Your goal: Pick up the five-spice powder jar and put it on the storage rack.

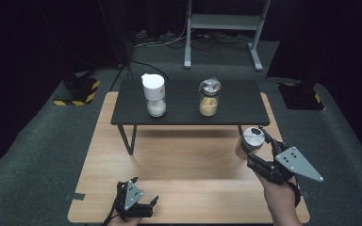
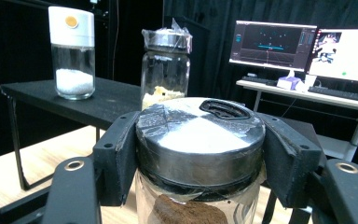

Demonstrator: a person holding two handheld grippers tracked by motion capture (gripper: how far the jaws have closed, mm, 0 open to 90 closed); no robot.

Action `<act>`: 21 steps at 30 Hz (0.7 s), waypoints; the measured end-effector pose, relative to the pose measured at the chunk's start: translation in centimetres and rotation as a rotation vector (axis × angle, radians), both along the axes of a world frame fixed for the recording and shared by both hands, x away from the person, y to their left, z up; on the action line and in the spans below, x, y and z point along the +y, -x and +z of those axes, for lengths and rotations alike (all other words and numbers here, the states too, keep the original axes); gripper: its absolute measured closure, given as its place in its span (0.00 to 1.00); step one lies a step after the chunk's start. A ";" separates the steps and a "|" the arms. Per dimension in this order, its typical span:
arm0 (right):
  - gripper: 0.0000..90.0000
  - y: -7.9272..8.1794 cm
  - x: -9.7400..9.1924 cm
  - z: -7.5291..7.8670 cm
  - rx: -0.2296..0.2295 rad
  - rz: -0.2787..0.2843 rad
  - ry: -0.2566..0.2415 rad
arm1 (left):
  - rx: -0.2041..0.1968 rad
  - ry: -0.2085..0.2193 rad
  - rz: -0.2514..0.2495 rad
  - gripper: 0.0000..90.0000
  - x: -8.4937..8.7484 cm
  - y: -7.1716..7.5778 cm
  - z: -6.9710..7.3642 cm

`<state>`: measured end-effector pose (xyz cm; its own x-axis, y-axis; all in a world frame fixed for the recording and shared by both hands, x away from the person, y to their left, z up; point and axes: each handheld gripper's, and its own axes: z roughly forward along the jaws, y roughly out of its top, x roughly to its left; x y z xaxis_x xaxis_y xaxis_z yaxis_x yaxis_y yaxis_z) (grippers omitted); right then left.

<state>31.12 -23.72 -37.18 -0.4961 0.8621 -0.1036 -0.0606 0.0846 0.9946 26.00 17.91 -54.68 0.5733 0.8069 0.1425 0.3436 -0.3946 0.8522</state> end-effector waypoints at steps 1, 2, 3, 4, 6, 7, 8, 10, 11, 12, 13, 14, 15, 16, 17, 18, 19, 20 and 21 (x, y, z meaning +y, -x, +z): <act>0.38 0.0 0.0 0.0 0.000 0.000 0.000 | 0.000 0.000 0.000 0.01 0.0 0.0 0.0; 0.38 -0.2 0.1 0.2 -0.002 0.000 -0.003 | 0.000 0.000 0.000 0.01 0.0 0.0 0.0; 0.38 -0.2 0.1 0.3 -0.003 -0.001 -0.003 | 0.000 -0.001 -0.002 0.01 0.0 0.0 0.0; 0.38 -0.3 0.2 0.4 -0.004 -0.001 -0.005 | 0.000 -0.001 -0.003 0.01 0.0 0.0 0.0; 0.38 -0.5 0.2 0.6 -0.005 -0.003 -0.009 | -0.001 -0.001 -0.004 0.01 0.0 0.0 0.0; 0.38 -0.6 0.2 0.7 -0.005 -0.004 -0.011 | 0.000 -0.001 -0.004 0.01 0.0 0.0 0.0; 0.38 -0.6 0.2 0.7 -0.006 -0.004 -0.014 | -0.001 0.000 -0.004 0.01 0.0 0.0 0.0; 0.38 -0.7 0.2 0.8 -0.006 -0.005 -0.015 | 0.000 0.000 -0.004 0.01 0.0 0.0 0.0; 0.38 -0.8 0.2 1.0 -0.007 -0.006 -0.022 | -0.001 0.001 -0.005 0.01 0.0 0.0 0.0; 0.38 -0.9 0.2 1.1 -0.010 -0.007 -0.025 | -0.001 0.002 -0.005 0.01 0.0 0.0 0.0; 0.38 -0.9 0.2 1.2 -0.012 -0.008 -0.028 | -0.001 0.002 -0.005 0.01 0.0 0.0 0.0; 0.38 -1.0 0.2 1.4 -0.017 -0.008 -0.030 | -0.001 0.002 -0.005 0.01 0.0 0.0 0.0; 0.38 -1.1 0.2 1.5 -0.018 -0.009 -0.034 | -0.001 0.002 -0.006 0.01 0.0 0.0 0.0; 0.38 -1.1 0.2 1.6 -0.020 -0.010 -0.038 | -0.001 0.002 -0.006 0.01 0.0 0.0 0.0; 0.38 -1.2 0.2 1.8 -0.021 -0.010 -0.041 | 0.000 0.002 -0.006 0.01 0.0 0.0 0.0; 0.38 -1.3 0.3 1.9 -0.024 -0.010 -0.041 | 0.000 0.001 -0.007 0.01 0.0 0.0 0.0; 0.38 -1.3 0.3 1.9 -0.024 -0.010 -0.041 | 0.000 0.001 -0.007 0.01 0.0 0.0 0.0; 0.38 -1.4 0.3 2.1 -0.027 -0.011 -0.042 | -0.001 0.001 -0.007 0.01 0.0 0.0 0.0; 0.38 -1.5 0.4 2.2 -0.029 -0.011 -0.044 | -0.001 0.002 -0.008 0.01 0.0 0.0 0.0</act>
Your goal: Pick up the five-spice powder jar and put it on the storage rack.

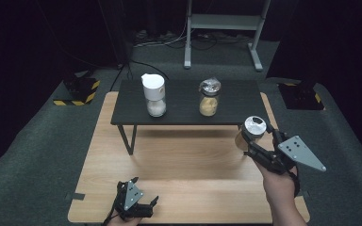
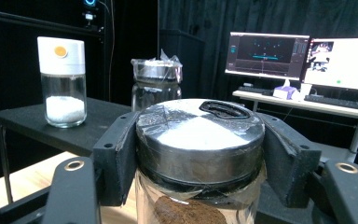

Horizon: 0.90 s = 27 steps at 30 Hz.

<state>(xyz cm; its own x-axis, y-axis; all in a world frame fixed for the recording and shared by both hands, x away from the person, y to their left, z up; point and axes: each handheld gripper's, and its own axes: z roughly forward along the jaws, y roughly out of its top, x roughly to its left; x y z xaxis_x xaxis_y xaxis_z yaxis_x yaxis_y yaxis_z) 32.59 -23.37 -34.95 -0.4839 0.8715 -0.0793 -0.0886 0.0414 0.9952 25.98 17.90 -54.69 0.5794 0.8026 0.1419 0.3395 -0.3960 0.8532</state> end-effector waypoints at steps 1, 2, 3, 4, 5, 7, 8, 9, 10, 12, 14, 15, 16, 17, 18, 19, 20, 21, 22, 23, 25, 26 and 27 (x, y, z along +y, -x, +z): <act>0.38 -0.1 0.0 0.1 -0.003 -0.001 -0.002 | -0.001 -0.001 -0.001 0.01 0.0 0.0 0.0; 0.38 -0.1 0.1 0.3 -0.006 -0.002 -0.006 | 0.000 -0.001 -0.001 0.01 0.0 0.0 0.0; 0.38 -0.3 0.1 0.5 -0.010 -0.002 -0.010 | 0.000 -0.001 -0.001 0.01 0.0 0.0 0.0; 0.38 -0.3 0.2 0.6 -0.009 -0.002 -0.012 | 0.000 -0.001 -0.002 0.01 0.0 0.0 0.0; 0.38 -0.4 0.2 0.7 -0.012 -0.002 -0.014 | 0.000 -0.001 -0.002 0.01 0.0 0.0 0.0; 0.38 -0.5 0.3 1.0 -0.018 -0.003 -0.021 | 0.000 -0.002 -0.003 0.01 0.0 0.0 0.0; 0.38 -0.5 0.3 1.1 -0.024 -0.003 -0.022 | 0.000 -0.002 -0.004 0.01 0.0 0.0 0.0; 0.38 -0.6 0.4 1.3 -0.026 -0.004 -0.025 | 0.000 -0.002 -0.004 0.01 0.0 0.0 0.0; 0.38 -0.7 0.4 1.4 -0.028 -0.004 -0.025 | 0.000 -0.001 -0.004 0.01 0.0 0.0 0.0; 0.38 -0.8 0.6 1.6 -0.031 -0.005 -0.027 | 0.000 0.000 -0.003 0.01 0.0 0.0 0.0; 0.38 -1.0 0.7 1.9 -0.034 -0.006 -0.031 | -0.001 -0.001 -0.004 0.01 0.0 0.0 0.0; 0.38 -1.1 0.8 2.0 -0.037 -0.008 -0.031 | -0.001 -0.001 -0.004 0.01 0.0 0.0 0.0; 0.38 -1.2 0.8 2.1 -0.040 -0.008 -0.030 | -0.001 -0.001 -0.005 0.01 0.0 0.0 0.0; 0.38 -1.3 0.9 2.2 -0.040 -0.009 -0.034 | -0.001 -0.002 -0.006 0.01 0.0 0.0 0.0; 0.38 -1.4 1.0 2.3 -0.041 -0.008 -0.037 | -0.001 -0.002 -0.006 0.01 0.0 0.0 0.0; 0.38 -1.6 1.1 2.4 -0.043 -0.008 -0.039 | -0.001 -0.001 -0.006 0.01 0.0 0.0 0.0; 0.38 -1.8 1.1 2.4 -0.042 -0.008 -0.040 | -0.001 -0.001 -0.005 0.01 0.0 0.0 0.0; 0.38 -2.0 1.2 2.4 -0.041 -0.010 -0.040 | -0.001 0.000 -0.005 0.01 0.0 0.0 0.0; 0.38 -2.1 1.3 2.4 -0.039 -0.011 -0.039 | -0.001 0.001 -0.006 0.01 0.0 0.0 0.0; 0.38 -2.3 1.4 2.5 -0.038 -0.013 -0.041 | -0.002 0.001 -0.006 0.01 0.0 0.0 0.0; 0.38 -2.6 1.5 2.5 -0.038 -0.016 -0.042 | -0.001 0.002 -0.006 0.01 0.0 0.0 0.0; 0.38 -2.8 1.6 2.5 -0.039 -0.016 -0.043 | 0.000 0.003 -0.006 0.01 0.0 0.0 0.0; 0.38 -2.9 1.7 2.5 -0.039 -0.016 -0.045 | -0.001 0.003 -0.007 0.01 0.0 0.0 0.0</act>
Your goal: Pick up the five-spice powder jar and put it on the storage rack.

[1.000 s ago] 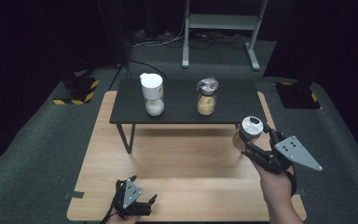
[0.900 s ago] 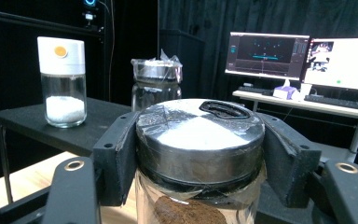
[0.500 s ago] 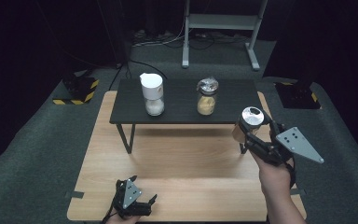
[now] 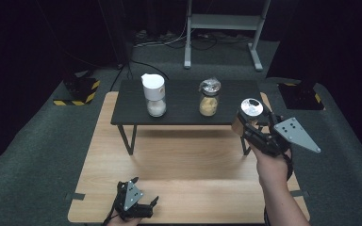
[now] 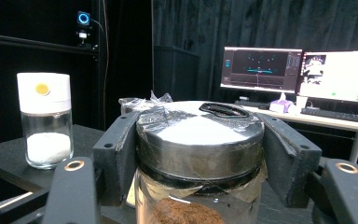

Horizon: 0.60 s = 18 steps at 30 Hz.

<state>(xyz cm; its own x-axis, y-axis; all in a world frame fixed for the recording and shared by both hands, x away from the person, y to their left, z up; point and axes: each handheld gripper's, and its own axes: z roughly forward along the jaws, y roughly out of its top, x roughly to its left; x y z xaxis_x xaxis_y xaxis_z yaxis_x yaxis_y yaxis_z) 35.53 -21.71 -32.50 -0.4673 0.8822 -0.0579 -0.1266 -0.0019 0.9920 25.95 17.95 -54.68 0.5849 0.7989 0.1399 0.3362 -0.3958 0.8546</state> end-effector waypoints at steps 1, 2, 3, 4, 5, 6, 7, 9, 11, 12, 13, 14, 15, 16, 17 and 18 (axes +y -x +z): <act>0.38 -0.2 0.0 0.0 -0.003 0.003 -0.001 | 0.000 0.000 -0.001 0.01 0.0 0.0 0.0; 0.38 -0.4 0.1 0.0 -0.008 0.003 -0.002 | 0.000 0.000 -0.001 0.01 0.0 0.0 0.0; 0.38 -0.6 0.2 0.0 -0.011 0.002 0.000 | 0.000 0.002 0.000 0.01 0.0 0.0 0.0; 0.38 -0.6 0.2 0.0 -0.011 0.002 0.000 | 0.000 0.002 0.000 0.01 0.0 0.0 0.0; 0.38 -1.0 0.4 0.0 -0.008 -0.001 0.003 | 0.001 0.003 -0.001 0.01 0.0 0.0 0.0; 0.38 -1.2 0.4 0.0 -0.007 -0.002 0.004 | 0.002 0.005 -0.001 0.01 0.0 0.0 0.0; 0.38 -1.2 0.4 0.0 -0.007 -0.002 0.004 | 0.002 0.005 -0.001 0.01 0.0 0.0 0.0; 0.38 -1.6 0.5 0.0 -0.006 -0.005 0.007 | 0.001 0.006 -0.001 0.01 0.0 0.0 0.0; 0.38 -2.0 0.6 0.0 -0.001 -0.010 -0.003 | 0.002 0.006 -0.001 0.01 0.0 0.0 0.0; 0.38 -2.2 0.6 0.0 0.002 -0.010 -0.011 | 0.003 0.007 -0.002 0.01 0.1 0.0 0.0; 0.38 -2.3 0.7 0.0 0.001 -0.010 -0.013 | 0.002 0.008 -0.002 0.01 0.0 0.1 0.0; 0.38 -2.3 0.7 0.0 0.001 -0.010 -0.013 | 0.002 0.008 -0.002 0.01 0.0 0.1 0.0; 0.38 -2.5 0.7 0.0 0.000 -0.014 -0.009 | 0.002 0.008 -0.002 0.01 0.0 0.1 0.0; 0.38 -2.7 0.8 0.1 -0.002 -0.017 -0.006 | 0.003 0.009 -0.002 0.01 0.0 0.1 0.0; 0.38 -2.9 0.9 0.0 0.001 -0.019 -0.005 | 0.003 0.008 -0.004 0.01 0.0 0.1 0.0; 0.38 -3.1 1.0 0.0 0.000 -0.021 -0.002 | 0.003 0.008 -0.004 0.01 0.0 0.1 0.0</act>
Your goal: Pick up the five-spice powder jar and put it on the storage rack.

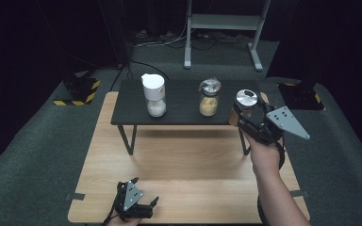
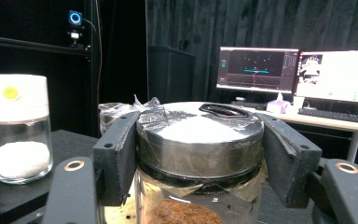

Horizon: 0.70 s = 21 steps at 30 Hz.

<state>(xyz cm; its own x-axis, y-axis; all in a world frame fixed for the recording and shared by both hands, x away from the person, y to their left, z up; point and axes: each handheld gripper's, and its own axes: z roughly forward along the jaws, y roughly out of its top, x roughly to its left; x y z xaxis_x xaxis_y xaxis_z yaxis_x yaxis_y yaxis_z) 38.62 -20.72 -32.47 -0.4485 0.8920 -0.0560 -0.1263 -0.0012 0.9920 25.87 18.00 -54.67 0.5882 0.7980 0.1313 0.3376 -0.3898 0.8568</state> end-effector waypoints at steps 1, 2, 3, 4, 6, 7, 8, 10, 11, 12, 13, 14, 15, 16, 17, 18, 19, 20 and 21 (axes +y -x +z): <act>0.38 -0.2 0.1 0.0 0.001 -0.004 0.000 | 0.000 0.000 -0.002 0.01 0.0 0.0 0.0; 0.38 -0.4 0.1 -0.1 0.003 -0.006 -0.001 | 0.000 0.001 -0.002 0.01 0.0 0.0 0.0; 0.38 -0.5 0.1 -0.1 0.000 -0.009 0.003 | 0.000 0.001 -0.002 0.01 0.0 0.0 0.0; 0.38 -0.7 0.2 -0.1 0.001 -0.010 0.002 | 0.000 0.002 -0.002 0.01 0.0 0.0 0.0; 0.38 -1.0 0.3 -0.1 0.001 -0.012 0.003 | 0.000 0.002 -0.004 0.01 0.0 0.0 0.0; 0.38 -1.1 0.3 -0.1 -0.001 -0.012 0.006 | 0.000 0.002 -0.004 0.01 0.0 0.0 0.0; 0.38 -1.3 0.4 -0.1 0.000 -0.013 0.008 | 0.001 0.003 -0.004 0.01 0.0 0.0 0.0; 0.38 -1.6 0.6 -0.1 0.002 -0.014 0.011 | 0.003 0.006 -0.004 0.01 0.1 0.0 0.0; 0.38 -1.8 0.7 -0.2 0.003 -0.014 0.012 | 0.003 0.007 -0.004 0.01 0.1 0.0 0.0; 0.38 -1.9 0.8 -0.2 0.003 -0.016 0.015 | 0.003 0.008 -0.005 0.01 0.1 0.0 0.0; 0.38 -2.1 0.8 -0.2 0.005 -0.017 0.015 | 0.003 0.008 -0.005 0.01 0.1 0.0 0.0; 0.38 -2.3 0.9 -0.2 0.006 -0.019 0.016 | 0.003 0.009 -0.005 0.01 0.1 0.0 0.0; 0.38 -2.4 1.0 -0.2 0.007 -0.022 0.014 | 0.003 0.009 -0.005 0.01 0.1 0.0 0.0; 0.38 -2.6 1.0 -0.2 0.007 -0.023 0.014 | 0.002 0.009 -0.006 0.01 0.1 0.0 0.0; 0.38 -2.8 1.1 -0.2 0.009 -0.024 0.014 | 0.001 0.009 -0.006 0.01 0.1 0.0 0.0; 0.38 -2.9 1.1 -0.3 0.011 -0.026 0.017 | -0.001 0.008 -0.008 0.01 0.1 0.0 0.0; 0.38 -3.0 1.2 -0.3 0.013 -0.030 0.018 | -0.001 0.008 -0.008 0.01 0.1 0.0 0.0; 0.38 -3.0 1.2 -0.3 0.013 -0.030 0.018 | -0.001 0.008 -0.008 0.01 0.1 0.0 0.0; 0.38 -3.3 1.3 -0.3 0.015 -0.033 0.021 | -0.001 0.009 -0.008 0.01 0.1 0.0 0.0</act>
<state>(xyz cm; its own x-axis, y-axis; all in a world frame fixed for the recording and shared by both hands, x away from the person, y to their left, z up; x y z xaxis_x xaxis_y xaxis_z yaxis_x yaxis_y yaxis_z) 41.93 -19.46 -32.77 -0.4202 0.9049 -0.0682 -0.1111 0.0233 0.9935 25.83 18.10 -54.66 0.5948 0.7941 0.1249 0.3337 -0.3853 0.8603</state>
